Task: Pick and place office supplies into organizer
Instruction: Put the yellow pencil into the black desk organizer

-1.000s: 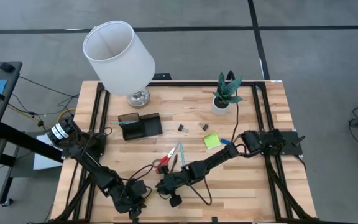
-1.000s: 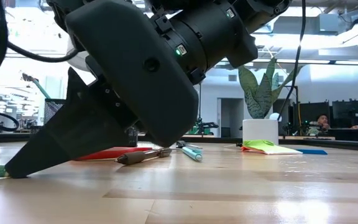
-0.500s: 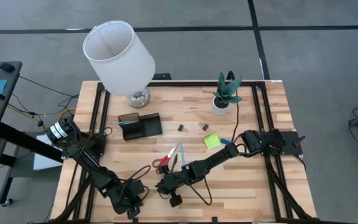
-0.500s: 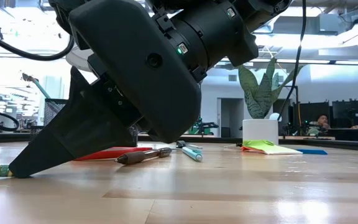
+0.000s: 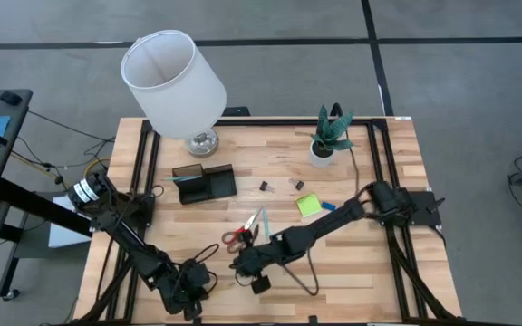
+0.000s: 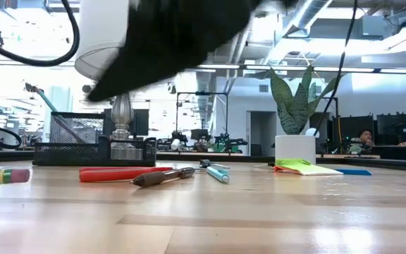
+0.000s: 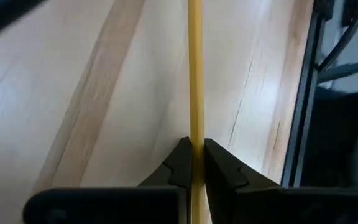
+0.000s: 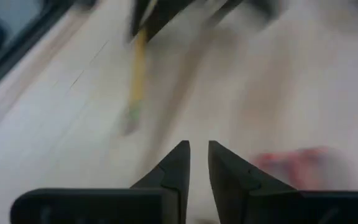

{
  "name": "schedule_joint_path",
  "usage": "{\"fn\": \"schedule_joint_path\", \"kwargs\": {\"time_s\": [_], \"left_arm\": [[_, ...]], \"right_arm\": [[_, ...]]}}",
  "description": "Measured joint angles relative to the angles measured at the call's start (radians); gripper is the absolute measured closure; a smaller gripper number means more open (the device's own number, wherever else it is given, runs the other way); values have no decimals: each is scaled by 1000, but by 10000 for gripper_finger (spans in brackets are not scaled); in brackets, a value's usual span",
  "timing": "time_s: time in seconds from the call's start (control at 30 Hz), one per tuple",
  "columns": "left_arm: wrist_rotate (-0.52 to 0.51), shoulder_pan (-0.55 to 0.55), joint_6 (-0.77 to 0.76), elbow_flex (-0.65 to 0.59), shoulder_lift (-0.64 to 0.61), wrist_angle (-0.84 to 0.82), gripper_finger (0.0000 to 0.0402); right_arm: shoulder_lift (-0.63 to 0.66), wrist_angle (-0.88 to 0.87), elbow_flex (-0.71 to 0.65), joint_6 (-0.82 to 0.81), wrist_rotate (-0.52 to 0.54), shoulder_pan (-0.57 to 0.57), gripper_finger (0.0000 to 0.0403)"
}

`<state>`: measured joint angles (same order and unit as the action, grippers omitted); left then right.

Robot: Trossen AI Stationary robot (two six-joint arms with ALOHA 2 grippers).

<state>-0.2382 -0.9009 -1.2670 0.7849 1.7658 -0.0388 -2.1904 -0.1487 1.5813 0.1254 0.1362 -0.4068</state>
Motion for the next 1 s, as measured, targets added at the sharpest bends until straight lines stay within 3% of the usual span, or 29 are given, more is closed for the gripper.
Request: {"fn": "schedule_joint_path", "kwargs": {"time_s": [0.13, 0.3, 0.37, 0.47, 0.53, 0.63, 0.8, 1.0], "left_arm": [[33, 35, 86, 89, -14, -245, 395], [-10, 109, 207, 316, -28, -894, 396], [-63, 144, 239, 431, -34, -1176, 396], [-161, 200, 293, 566, -33, -1565, 394], [-241, 250, 451, 602, -65, -1524, 389], [-244, 330, 831, 604, -108, -1484, 386], [-386, 498, 871, 553, -107, -1527, 396], [-451, 731, 1114, 482, -113, -1530, 396]], "right_arm": [[102, -162, 0, 23, 260, 3, 348], [214, -279, 2, 13, 581, 27, 348], [252, -326, 2, -13, 664, 34, 348], [284, -357, 1, -77, 689, 45, 347], [298, -349, 2, -122, 689, 55, 347], [290, -348, 3, -168, 678, 67, 347], [213, -380, 3, -181, 602, 74, 347], [105, -465, 5, -152, 562, 78, 347]]}}
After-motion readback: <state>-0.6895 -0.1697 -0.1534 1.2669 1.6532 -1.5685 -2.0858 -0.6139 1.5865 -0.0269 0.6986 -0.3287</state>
